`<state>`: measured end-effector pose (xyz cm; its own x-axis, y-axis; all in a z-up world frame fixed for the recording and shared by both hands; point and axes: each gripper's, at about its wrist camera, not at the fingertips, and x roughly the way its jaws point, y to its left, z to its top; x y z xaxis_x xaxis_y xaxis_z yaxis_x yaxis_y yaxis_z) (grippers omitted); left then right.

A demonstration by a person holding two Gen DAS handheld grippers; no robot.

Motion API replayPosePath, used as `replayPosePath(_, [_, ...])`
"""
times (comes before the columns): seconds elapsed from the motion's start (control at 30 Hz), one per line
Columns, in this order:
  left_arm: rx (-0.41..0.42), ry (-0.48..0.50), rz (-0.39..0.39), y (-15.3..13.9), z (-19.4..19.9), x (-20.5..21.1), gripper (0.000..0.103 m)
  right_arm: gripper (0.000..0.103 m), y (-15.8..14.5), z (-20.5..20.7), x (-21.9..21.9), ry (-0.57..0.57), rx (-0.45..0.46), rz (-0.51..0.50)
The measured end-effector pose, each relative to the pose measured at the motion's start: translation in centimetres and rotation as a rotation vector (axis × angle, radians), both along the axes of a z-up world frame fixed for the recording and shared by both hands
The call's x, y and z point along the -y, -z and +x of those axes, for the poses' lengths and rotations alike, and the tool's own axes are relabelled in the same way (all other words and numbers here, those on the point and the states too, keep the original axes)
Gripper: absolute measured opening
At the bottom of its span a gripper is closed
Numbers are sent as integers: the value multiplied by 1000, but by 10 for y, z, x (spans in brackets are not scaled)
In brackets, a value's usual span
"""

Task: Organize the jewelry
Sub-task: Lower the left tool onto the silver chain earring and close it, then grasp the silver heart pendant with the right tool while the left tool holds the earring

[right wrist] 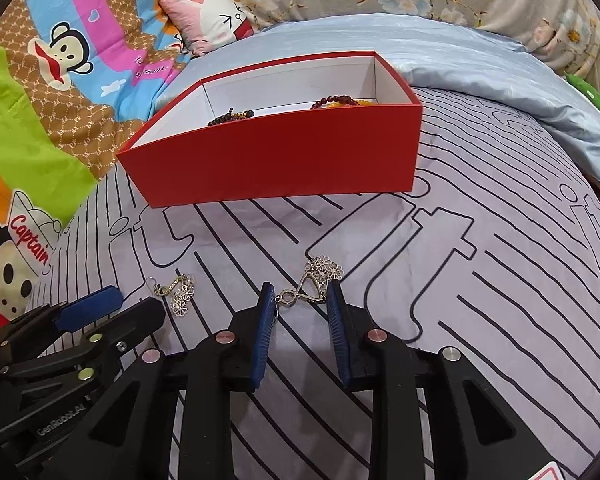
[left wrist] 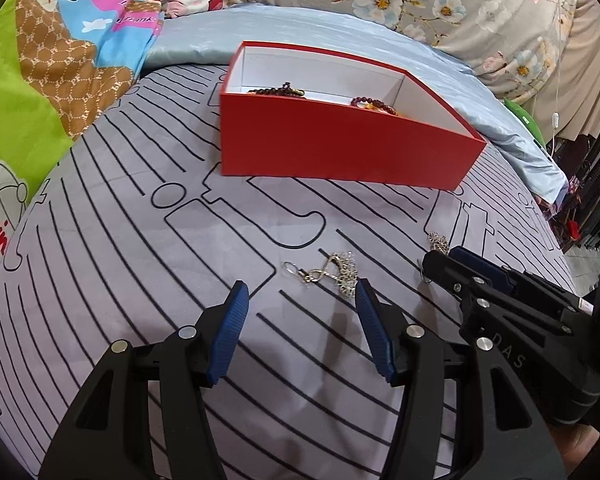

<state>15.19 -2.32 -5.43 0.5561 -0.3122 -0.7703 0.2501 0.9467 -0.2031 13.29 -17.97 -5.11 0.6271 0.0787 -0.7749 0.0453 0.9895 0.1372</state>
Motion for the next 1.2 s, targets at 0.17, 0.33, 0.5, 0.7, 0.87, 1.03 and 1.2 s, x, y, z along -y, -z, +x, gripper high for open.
replayPosePath(0.17, [10, 11, 17, 2, 4, 13, 54, 25, -2, -6, 8, 17, 3, 15])
replayPosePath(0.33, [31, 19, 45, 3, 5, 23, 53, 25, -4, -11, 13, 28, 6, 27])
replayPosePath(0.5, [54, 13, 80, 4, 4, 26, 34, 25, -5, -16, 16, 33, 11, 40])
replayPosePath(0.7, [54, 10, 76, 4, 5, 22, 21, 25, -7, -19, 17, 31, 14, 47])
replayPosePath(0.87, [35, 15, 47, 1, 5, 18, 1, 25, -11, -24, 18, 30, 25, 50])
replayPosePath(1.03, [11, 27, 27, 2, 3, 16, 0, 25, -19, -27, 20, 29, 40, 49])
replayPosePath(1.2, [10, 28, 11, -1, -1, 14, 0, 25, -21, -32, 21, 34, 47, 53])
